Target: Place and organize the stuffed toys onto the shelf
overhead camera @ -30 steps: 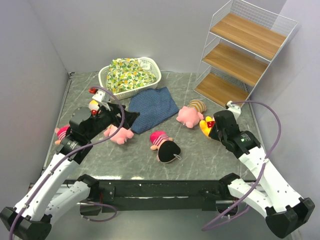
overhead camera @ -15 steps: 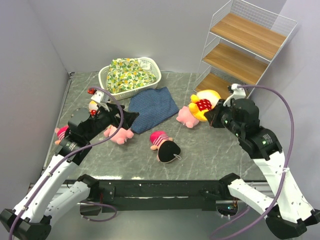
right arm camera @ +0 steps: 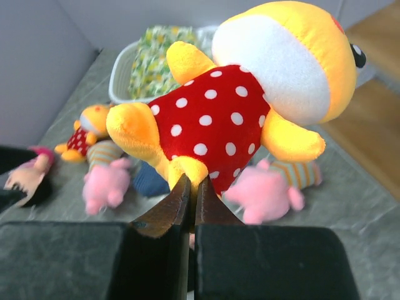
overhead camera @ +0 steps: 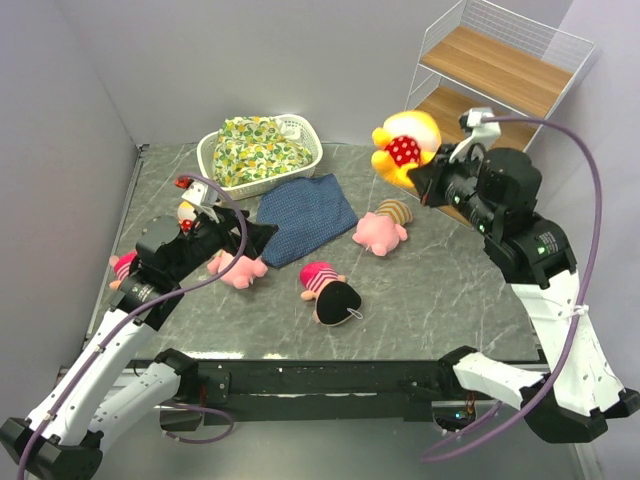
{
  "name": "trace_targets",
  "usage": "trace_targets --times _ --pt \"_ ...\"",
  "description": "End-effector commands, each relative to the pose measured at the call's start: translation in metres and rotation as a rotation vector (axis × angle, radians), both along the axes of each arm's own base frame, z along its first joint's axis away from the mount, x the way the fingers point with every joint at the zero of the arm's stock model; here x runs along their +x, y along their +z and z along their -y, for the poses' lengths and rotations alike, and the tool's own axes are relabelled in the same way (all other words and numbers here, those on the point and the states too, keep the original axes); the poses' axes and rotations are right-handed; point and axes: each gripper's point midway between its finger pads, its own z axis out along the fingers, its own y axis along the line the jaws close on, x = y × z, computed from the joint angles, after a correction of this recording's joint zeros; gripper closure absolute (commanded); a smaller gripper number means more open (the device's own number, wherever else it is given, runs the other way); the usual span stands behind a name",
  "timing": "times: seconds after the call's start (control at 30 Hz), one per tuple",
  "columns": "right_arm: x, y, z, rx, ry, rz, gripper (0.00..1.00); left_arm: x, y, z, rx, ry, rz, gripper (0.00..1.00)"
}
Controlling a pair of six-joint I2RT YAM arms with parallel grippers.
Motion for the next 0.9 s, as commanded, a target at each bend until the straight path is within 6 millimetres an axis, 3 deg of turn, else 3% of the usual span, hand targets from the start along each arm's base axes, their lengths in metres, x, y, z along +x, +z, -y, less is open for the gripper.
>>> trace_targets --times 0.0,0.2,0.27,0.3,0.33,0.4,0.43,0.47,0.7,0.73,0.87 --pt "0.015 0.067 0.023 -0.086 -0.097 0.244 1.00 0.000 0.011 -0.001 -0.009 -0.002 0.046 0.04" --pt "0.033 0.116 0.050 -0.278 -0.223 0.559 1.00 0.000 0.011 -0.001 -0.007 -0.002 0.045 0.04" --pt "0.044 0.122 0.055 -0.356 -0.236 0.585 1.00 0.000 0.011 -0.002 -0.005 0.003 0.046 0.04" --pt "0.045 0.136 0.059 -0.365 -0.245 0.610 1.00 -0.001 0.011 -0.002 -0.005 0.003 0.048 0.04" --pt "0.058 0.134 0.058 -0.390 -0.247 0.601 1.00 -0.001 0.014 -0.003 -0.006 0.006 0.055 0.04" --pt "0.068 0.150 0.080 -0.419 -0.311 0.620 1.00 -0.003 0.016 -0.005 -0.009 0.009 0.062 0.04" --pt "0.084 0.144 0.085 -0.435 -0.324 0.593 1.00 -0.004 0.017 -0.005 -0.010 0.011 0.069 0.04" --pt "0.083 0.158 0.088 -0.423 -0.324 0.619 1.00 -0.005 0.019 -0.007 -0.013 0.015 0.074 0.04" --pt "0.119 0.168 0.119 -0.461 -0.384 0.622 1.00 -0.007 0.019 -0.004 -0.016 -0.006 0.074 0.04" --pt "0.130 0.162 0.128 -0.464 -0.401 0.600 1.00 -0.007 0.019 -0.003 -0.016 -0.011 0.072 0.04" --pt "0.151 0.161 0.134 -0.428 -0.398 0.587 1.00 -0.008 0.021 -0.003 -0.021 -0.012 0.079 0.04"
